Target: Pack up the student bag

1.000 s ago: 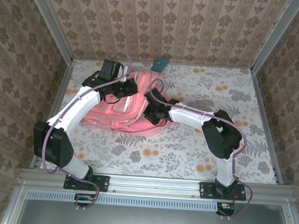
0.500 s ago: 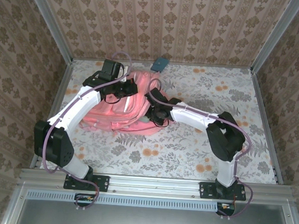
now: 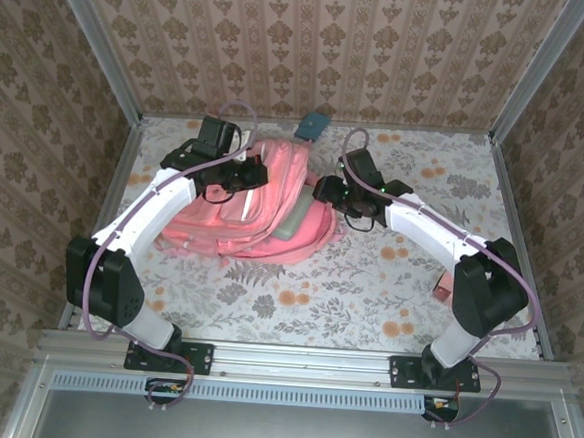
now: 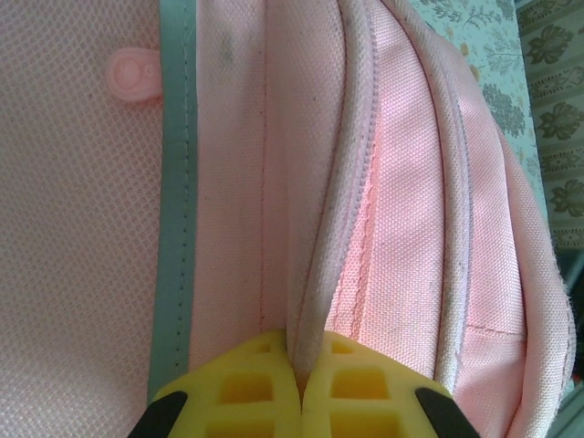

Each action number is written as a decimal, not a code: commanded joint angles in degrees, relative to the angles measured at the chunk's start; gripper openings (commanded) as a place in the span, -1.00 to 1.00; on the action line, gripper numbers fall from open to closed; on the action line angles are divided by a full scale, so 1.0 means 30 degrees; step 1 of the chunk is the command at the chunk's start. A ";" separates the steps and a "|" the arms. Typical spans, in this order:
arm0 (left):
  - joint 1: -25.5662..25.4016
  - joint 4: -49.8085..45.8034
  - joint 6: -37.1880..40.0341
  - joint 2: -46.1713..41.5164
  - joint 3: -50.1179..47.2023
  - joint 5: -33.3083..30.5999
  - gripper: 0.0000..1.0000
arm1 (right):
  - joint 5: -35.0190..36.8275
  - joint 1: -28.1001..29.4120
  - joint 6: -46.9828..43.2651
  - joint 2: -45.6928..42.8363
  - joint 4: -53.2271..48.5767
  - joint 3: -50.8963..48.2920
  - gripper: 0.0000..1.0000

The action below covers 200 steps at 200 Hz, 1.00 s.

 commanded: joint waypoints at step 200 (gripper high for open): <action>0.0826 -0.2572 0.1100 -0.2993 -0.0859 0.0659 -1.00 | -0.1400 -0.2930 0.9865 1.6091 1.7883 1.0226 -1.00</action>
